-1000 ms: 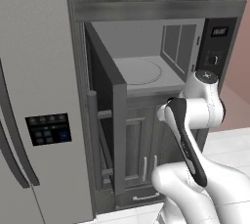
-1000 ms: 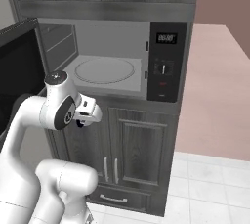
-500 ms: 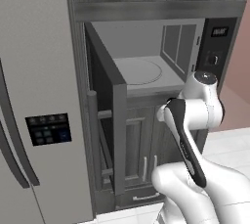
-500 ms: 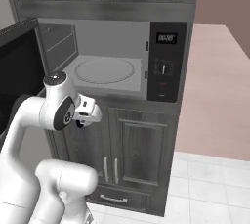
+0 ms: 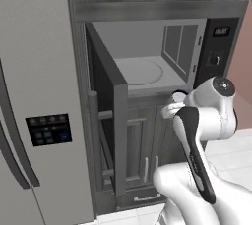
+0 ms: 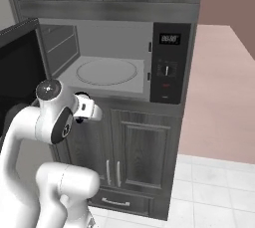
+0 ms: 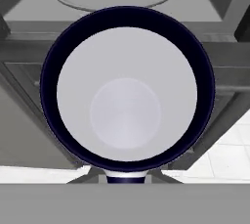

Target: Pick the mug from the counter and place it inside the microwave. Then close the microwave.

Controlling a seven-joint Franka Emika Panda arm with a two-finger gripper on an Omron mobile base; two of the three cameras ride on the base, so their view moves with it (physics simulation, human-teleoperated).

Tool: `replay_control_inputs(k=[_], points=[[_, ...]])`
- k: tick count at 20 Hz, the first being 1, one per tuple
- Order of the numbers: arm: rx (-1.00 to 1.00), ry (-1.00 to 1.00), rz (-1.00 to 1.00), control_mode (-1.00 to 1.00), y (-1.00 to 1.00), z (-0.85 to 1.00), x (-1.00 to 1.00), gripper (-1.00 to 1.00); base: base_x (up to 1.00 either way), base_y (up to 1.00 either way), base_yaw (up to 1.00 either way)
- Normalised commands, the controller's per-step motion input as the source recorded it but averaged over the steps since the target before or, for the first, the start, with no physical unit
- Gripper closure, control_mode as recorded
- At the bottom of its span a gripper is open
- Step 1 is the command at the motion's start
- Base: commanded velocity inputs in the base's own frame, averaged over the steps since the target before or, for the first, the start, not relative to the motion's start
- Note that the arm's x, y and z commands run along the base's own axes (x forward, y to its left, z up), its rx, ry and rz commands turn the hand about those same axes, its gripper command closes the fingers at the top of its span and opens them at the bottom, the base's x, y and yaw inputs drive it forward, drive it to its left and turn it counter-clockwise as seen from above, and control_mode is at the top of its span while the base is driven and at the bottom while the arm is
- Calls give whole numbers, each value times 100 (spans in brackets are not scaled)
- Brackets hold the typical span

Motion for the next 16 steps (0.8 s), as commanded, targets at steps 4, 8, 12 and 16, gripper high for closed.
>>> replay_control_inputs(k=[4, 8, 12, 16], points=[[3, -30, 0, -100, 0, 19, 0, 100, 0, 0, 0], [0, -26, 0, -100, 6, 20, 0, 100, 0, 0, 0], [0, -21, 0, -100, 0, 14, 0, 100, 0, 0, 0], [0, -21, 0, -100, 6, 17, -1, 100, 0, 0, 0]])
